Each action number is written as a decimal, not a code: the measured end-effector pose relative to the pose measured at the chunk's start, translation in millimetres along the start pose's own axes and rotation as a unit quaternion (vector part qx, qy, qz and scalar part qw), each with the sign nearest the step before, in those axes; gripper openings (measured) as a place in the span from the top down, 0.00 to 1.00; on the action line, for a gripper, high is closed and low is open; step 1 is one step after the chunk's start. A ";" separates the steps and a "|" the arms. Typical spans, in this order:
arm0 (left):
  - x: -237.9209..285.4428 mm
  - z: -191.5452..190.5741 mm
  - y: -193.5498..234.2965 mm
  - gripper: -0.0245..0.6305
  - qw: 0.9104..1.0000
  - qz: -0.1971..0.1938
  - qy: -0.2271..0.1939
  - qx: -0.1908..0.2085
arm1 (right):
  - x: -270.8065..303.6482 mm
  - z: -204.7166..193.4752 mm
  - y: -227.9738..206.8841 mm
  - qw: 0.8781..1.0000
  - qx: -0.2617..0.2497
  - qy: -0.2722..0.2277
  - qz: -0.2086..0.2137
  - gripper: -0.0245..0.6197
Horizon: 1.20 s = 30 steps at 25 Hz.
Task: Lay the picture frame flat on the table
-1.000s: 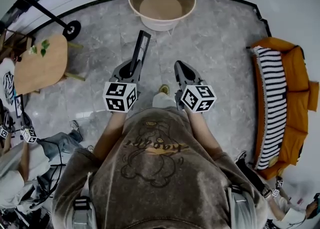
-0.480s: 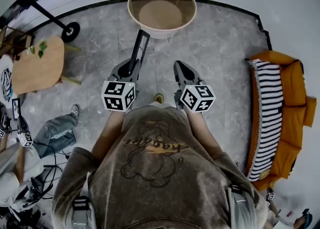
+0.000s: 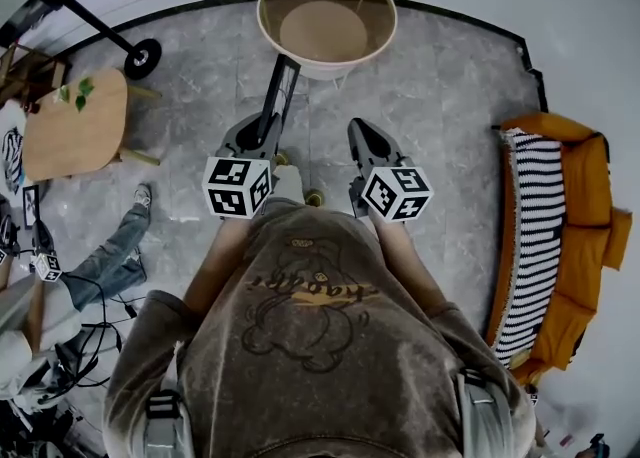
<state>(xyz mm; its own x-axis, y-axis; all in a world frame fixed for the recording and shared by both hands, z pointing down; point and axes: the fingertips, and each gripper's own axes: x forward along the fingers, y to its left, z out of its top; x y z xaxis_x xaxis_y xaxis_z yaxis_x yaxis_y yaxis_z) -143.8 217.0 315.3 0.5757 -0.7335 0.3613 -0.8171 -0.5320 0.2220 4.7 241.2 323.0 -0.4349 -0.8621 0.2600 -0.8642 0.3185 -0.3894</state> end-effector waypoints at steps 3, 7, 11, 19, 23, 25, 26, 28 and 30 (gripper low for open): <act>8.1 1.2 2.2 0.87 1.000 0.000 0.000 0.001 | 4.1 -1.6 -5.4 1.000 0.002 0.003 0.000 0.93; 24.0 7.7 11.0 0.87 1.000 -0.004 -0.003 0.002 | 18.9 0.8 -13.0 1.000 0.004 0.003 -0.005 0.93; 44.1 16.9 16.6 0.87 1.000 -0.008 -0.002 0.001 | 34.3 8.7 -23.1 1.000 0.007 0.004 -0.006 0.93; 91.7 41.4 41.2 0.87 1.000 -0.015 0.001 0.000 | 82.7 32.8 -43.2 1.000 0.004 0.004 -0.004 0.93; 120.4 54.8 49.1 0.87 1.000 -0.020 0.002 0.001 | 104.3 44.7 -58.1 1.000 0.003 0.006 -0.004 0.93; 134.9 57.9 52.7 0.87 1.000 -0.023 0.004 0.000 | 114.5 46.9 -67.1 1.000 0.002 0.010 -0.006 0.93; 142.5 58.8 55.8 0.87 1.000 -0.024 0.006 -0.001 | 120.6 47.9 -71.5 1.000 0.004 0.011 -0.007 0.93; 159.1 61.1 65.5 0.87 1.000 -0.027 0.010 -0.005 | 135.8 50.2 -79.6 1.000 0.007 0.015 -0.010 0.93; 175.5 64.5 75.7 0.87 0.999 -0.032 0.017 -0.009 | 151.2 53.6 -86.7 1.000 0.011 0.020 -0.014 0.93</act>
<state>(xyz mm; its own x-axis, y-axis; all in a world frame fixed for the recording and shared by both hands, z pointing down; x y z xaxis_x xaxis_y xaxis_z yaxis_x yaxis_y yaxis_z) -102.8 20.7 337.1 0.6258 -0.6831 0.3765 -0.7792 -0.5690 0.2627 27.4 62.1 348.7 -0.4205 -0.8541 0.3060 -0.8705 0.2848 -0.4013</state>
